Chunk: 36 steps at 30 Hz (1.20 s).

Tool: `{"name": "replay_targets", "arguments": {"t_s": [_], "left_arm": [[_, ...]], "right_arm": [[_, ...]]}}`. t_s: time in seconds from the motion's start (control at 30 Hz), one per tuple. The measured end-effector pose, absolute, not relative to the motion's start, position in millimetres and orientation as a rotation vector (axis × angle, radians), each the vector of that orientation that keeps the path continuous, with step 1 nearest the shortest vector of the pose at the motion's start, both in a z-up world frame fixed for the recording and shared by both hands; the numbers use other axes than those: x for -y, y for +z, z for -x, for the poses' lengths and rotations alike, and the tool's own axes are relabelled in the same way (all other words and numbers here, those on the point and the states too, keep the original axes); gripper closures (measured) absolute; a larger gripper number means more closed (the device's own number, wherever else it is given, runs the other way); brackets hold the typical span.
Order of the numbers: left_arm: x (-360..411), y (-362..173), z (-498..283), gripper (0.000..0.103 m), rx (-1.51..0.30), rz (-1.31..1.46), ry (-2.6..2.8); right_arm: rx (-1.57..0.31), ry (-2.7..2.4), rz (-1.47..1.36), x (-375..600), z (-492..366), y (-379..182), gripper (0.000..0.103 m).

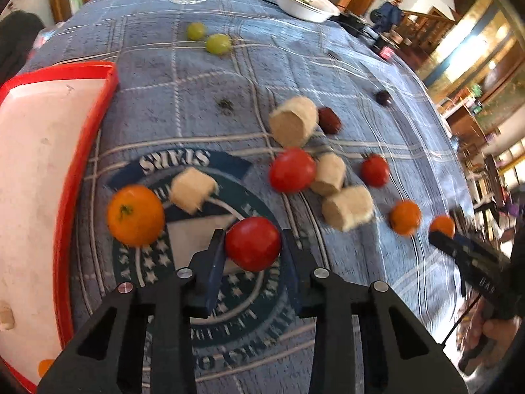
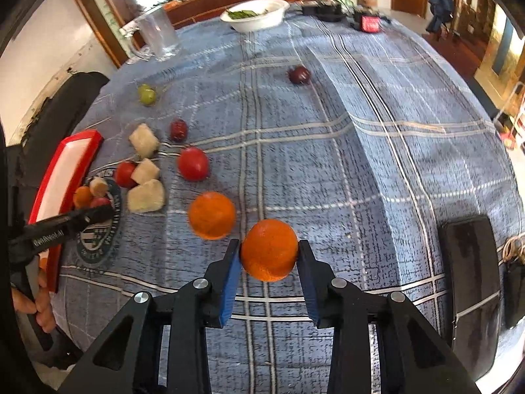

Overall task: Organize fruits
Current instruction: 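Grasp a red tomato with left tool while right tool grasps another orange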

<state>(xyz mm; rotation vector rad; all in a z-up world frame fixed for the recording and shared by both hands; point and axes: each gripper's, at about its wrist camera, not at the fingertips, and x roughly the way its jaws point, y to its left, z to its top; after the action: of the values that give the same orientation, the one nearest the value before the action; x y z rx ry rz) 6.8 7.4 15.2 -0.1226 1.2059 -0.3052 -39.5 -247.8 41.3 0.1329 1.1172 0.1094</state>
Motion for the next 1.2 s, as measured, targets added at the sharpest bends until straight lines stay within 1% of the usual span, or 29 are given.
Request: {"name": "replay_targets", "arguments": {"t_s": [0.2,0.5,0.97,1.2], "left_arm": [[-4.7,16.6,6.2,0.073,-1.220,0.111,-0.357],[-10.4,19.5,13.3,0.073,-1.219,0.109,-0.377],[-27.8,56.8,14.3,0.073,-1.129,0.126,-0.366],[-58.6,69.6,18.1,0.073,-1.095,0.166,-0.303]], "right_arm": [[-1.073,0.155,-0.111,229.8,39.6,58.3,0.068],[-1.060,0.222,-0.065,204.9,33.9,61.0,0.068],[-1.044,0.302,-0.072,184.6,28.4,67.7,0.068],[-1.039,0.353,-0.053,164.1,25.9,70.2,0.068]]}}
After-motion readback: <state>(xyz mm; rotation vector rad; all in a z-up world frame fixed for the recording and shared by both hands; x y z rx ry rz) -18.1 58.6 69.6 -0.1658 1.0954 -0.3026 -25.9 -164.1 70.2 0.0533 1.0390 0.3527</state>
